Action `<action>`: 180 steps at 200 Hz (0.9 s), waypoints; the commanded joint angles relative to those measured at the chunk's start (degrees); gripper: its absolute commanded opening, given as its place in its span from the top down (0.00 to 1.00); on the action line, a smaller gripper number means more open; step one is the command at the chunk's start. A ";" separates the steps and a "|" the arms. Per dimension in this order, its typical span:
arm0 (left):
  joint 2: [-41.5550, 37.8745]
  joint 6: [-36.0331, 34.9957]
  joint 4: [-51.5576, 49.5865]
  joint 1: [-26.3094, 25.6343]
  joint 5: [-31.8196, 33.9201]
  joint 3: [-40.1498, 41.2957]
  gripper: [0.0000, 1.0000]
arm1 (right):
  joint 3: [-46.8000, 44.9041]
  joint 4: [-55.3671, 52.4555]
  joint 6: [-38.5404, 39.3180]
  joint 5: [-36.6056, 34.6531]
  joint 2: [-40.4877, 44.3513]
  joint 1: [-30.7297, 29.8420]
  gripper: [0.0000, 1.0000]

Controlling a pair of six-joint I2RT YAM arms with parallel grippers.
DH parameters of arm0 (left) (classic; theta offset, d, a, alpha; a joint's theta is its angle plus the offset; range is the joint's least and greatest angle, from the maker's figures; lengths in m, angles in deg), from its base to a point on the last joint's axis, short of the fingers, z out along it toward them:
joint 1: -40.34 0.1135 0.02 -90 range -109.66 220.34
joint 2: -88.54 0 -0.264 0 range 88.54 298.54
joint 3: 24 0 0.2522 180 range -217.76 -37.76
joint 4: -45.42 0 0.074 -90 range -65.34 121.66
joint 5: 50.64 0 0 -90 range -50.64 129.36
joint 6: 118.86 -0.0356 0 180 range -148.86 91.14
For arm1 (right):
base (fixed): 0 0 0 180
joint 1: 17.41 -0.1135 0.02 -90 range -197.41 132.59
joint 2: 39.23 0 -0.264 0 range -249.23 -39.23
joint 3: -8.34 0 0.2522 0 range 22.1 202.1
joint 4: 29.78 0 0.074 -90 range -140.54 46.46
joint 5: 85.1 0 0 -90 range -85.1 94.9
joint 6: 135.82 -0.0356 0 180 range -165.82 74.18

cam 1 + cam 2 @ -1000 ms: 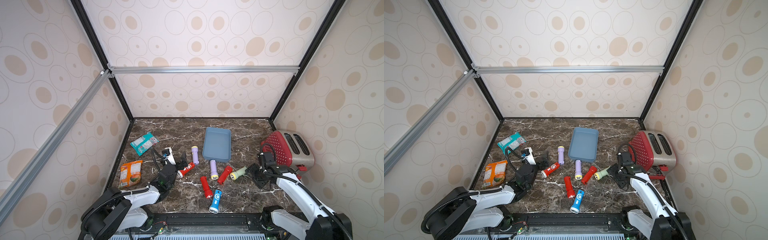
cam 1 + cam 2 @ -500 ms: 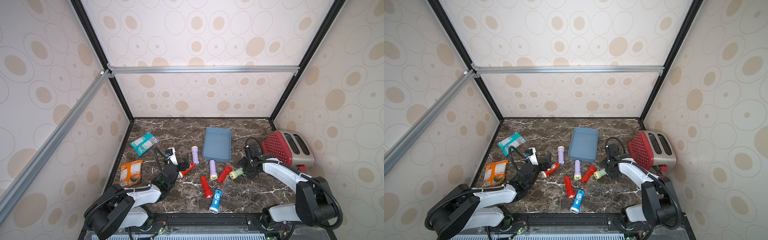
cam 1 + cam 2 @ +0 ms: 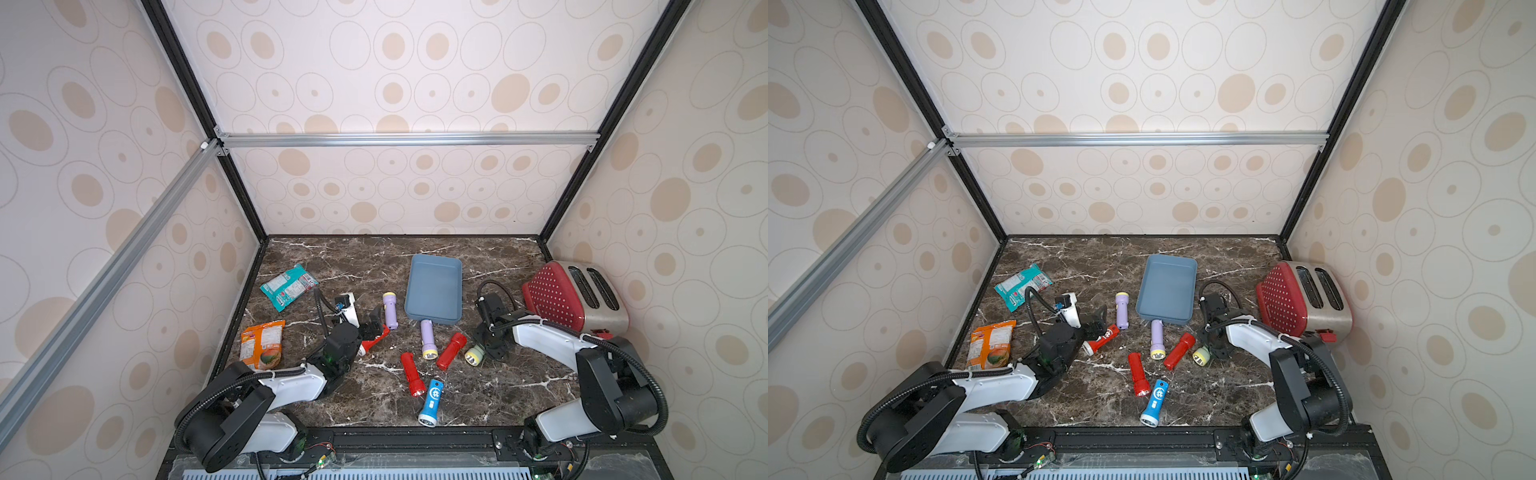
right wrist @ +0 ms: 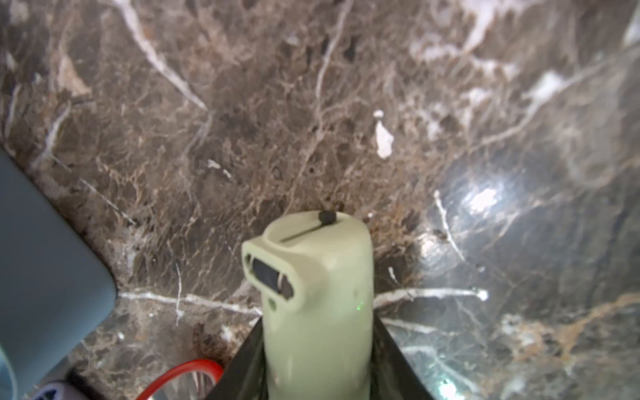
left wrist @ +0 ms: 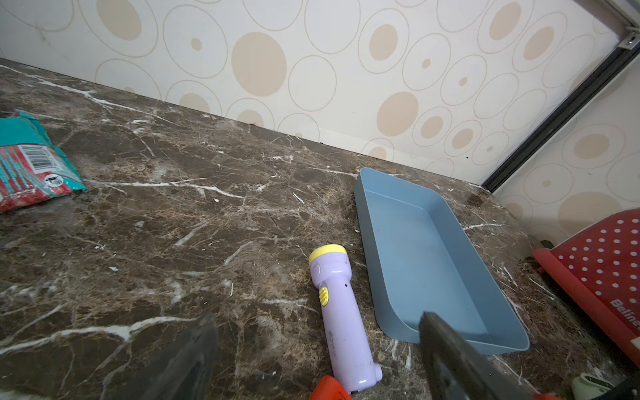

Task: Put the flashlights into the storage boxes
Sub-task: Pick up the flashlight from the center of the board, then place the flashlight at the storage box.

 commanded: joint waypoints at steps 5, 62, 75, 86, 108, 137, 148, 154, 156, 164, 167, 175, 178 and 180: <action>1.31 1.22 0.64 0.59 2.63 -1.26 0.10 | -2.39 -1.26 4.15 -3.03 3.28 -0.09 0.64; 0.97 20.00 -7.32 2.05 2.48 -3.51 0.09 | 0.00 -1.43 15.26 1.04 5.42 -0.50 0.72; 2.63 28.18 -7.52 1.96 -1.86 -2.57 0.11 | 0.29 -1.73 16.57 0.20 7.05 -0.59 0.73; 5.03 28.26 -0.32 1.94 -5.69 -0.75 0.20 | 1.17 -2.93 17.99 -1.16 8.73 -1.07 0.73; 6.05 22.51 2.60 2.06 -4.54 -1.59 0.17 | 4.91 -6.05 22.30 -6.45 11.53 -4.04 0.74; 1.55 5.82 -8.22 2.04 3.45 -5.85 0.10 | 13.16 -10.40 26.52 -12.18 9.41 -8.61 0.75; 0.94 5.28 -10.08 2.45 7.97 -5.11 0.05 | 17.01 -11.22 27.23 -11.85 6.56 -9.03 0.75; 0.22 6.37 -10.52 3.36 7.97 -4.64 0.04 | 19.23 -11.27 27.76 -11.63 4.80 -9.33 0.75; -0.05 6.44 -10.26 3.63 7.29 -4.45 0.04 | 19.91 -11.24 27.94 -11.60 4.06 -9.37 0.75; -0.76 4.95 -7.42 4.11 4.19 -3.61 0.04 | 23.15 -11.23 28.32 -11.74 1.10 -9.71 0.75; -0.87 4.39 -5.96 4.07 3.42 -3.18 0.04 | 24.34 -11.19 28.47 -11.73 -0.14 -9.87 0.75; -0.76 5.01 -3.85 4.05 1.38 -2.49 0.05 | 27.81 -10.87 28.68 -11.52 -3.68 -10.05 0.75; -0.70 5.95 -3.47 4.03 0.66 -2.22 0.05 | 29.16 -10.69 28.72 -11.39 -5.07 -10.14 0.75; -0.50 6.52 -3.15 4.02 0.32 -2.05 0.05 | 30.09 -10.53 28.68 -11.21 -6.08 -10.17 0.75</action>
